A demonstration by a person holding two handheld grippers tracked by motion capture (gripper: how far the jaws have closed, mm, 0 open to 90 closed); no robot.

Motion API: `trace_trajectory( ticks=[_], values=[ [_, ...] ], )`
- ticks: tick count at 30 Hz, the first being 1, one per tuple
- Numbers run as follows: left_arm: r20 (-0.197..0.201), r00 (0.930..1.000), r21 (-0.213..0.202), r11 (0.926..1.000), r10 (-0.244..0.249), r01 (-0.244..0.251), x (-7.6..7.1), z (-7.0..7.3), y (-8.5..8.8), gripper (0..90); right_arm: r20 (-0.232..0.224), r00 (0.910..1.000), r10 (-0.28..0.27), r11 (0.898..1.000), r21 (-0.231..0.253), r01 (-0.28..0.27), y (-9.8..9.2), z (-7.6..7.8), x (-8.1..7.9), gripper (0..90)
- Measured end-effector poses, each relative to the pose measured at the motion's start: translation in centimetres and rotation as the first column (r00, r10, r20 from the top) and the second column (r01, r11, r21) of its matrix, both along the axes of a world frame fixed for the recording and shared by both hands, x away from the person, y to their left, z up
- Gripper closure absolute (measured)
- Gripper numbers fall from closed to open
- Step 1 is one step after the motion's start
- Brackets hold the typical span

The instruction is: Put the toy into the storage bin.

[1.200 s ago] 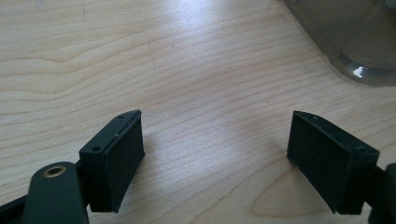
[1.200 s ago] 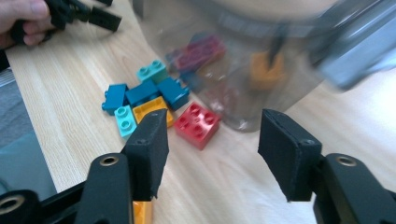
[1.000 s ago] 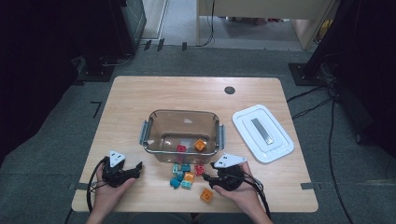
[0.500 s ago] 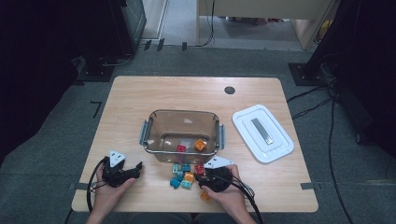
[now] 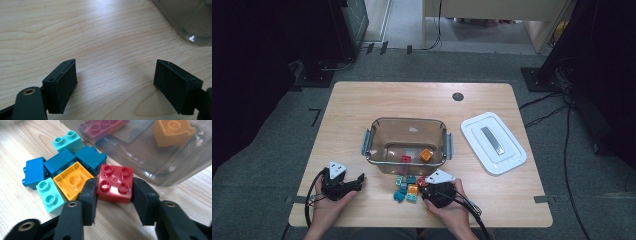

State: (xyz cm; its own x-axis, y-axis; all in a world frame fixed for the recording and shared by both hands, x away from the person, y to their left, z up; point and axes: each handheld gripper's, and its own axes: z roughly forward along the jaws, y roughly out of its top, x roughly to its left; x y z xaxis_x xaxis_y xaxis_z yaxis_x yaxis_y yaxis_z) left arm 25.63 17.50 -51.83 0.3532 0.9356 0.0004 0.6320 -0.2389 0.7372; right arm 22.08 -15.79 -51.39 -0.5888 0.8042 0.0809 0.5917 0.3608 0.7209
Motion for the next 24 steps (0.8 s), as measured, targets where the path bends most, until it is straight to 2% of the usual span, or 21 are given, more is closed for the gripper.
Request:
trace_trajectory(
  ticks=[13, 24],
  values=[
    [0.000, 1.0000, 0.000, 1.0000, 0.000, 0.000, 0.0, 0.0, 0.0, 18.6, -0.017, 0.9998, -0.012, 1.000, 0.020, 0.012, -2.5, 0.8, -0.2, 60.2],
    [0.000, 1.0000, 0.000, 1.0000, 0.000, 0.000, 0.0, 0.0, 0.0, 18.6, -0.004, 0.9986, -0.052, 0.998, 0.020, 0.053, -6.2, 2.2, -0.5, 60.2]
  ],
)
